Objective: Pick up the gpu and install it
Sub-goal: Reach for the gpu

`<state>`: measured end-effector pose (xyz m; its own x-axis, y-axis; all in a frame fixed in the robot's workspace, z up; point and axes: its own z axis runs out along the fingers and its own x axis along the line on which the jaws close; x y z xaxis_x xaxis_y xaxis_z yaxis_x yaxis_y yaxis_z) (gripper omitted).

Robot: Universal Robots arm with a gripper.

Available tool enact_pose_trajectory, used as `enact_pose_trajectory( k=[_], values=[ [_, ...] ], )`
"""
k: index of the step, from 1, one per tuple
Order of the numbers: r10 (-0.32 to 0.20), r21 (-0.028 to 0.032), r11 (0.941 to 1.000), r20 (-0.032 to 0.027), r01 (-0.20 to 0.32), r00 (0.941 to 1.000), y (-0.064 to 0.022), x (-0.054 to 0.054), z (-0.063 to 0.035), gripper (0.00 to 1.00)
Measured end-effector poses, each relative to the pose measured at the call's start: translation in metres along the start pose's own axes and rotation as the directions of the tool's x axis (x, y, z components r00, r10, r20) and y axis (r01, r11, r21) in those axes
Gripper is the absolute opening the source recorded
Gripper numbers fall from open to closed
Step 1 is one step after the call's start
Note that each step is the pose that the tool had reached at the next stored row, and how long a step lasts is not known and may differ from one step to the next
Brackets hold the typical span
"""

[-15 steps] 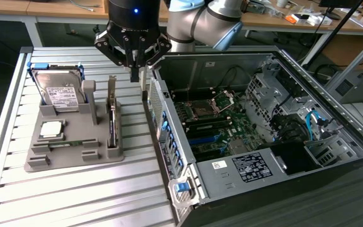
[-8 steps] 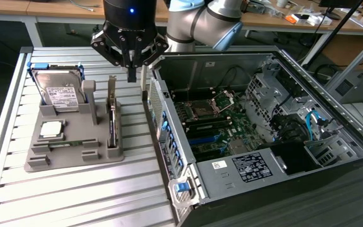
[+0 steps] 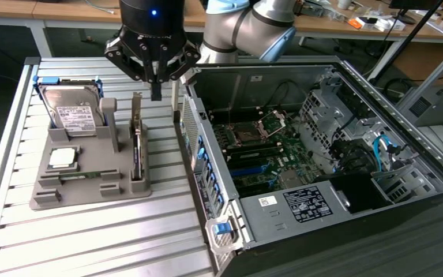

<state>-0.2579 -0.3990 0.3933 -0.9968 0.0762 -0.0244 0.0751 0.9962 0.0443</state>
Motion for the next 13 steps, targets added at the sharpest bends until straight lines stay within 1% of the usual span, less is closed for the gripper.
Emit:
enact_pose_trajectory(
  k=[13],
  values=[
    [0.000, 0.0000, 1.0000, 0.0000, 0.000, 1.0000, -0.0009, 0.012, -0.0003, 0.11]
  ],
)
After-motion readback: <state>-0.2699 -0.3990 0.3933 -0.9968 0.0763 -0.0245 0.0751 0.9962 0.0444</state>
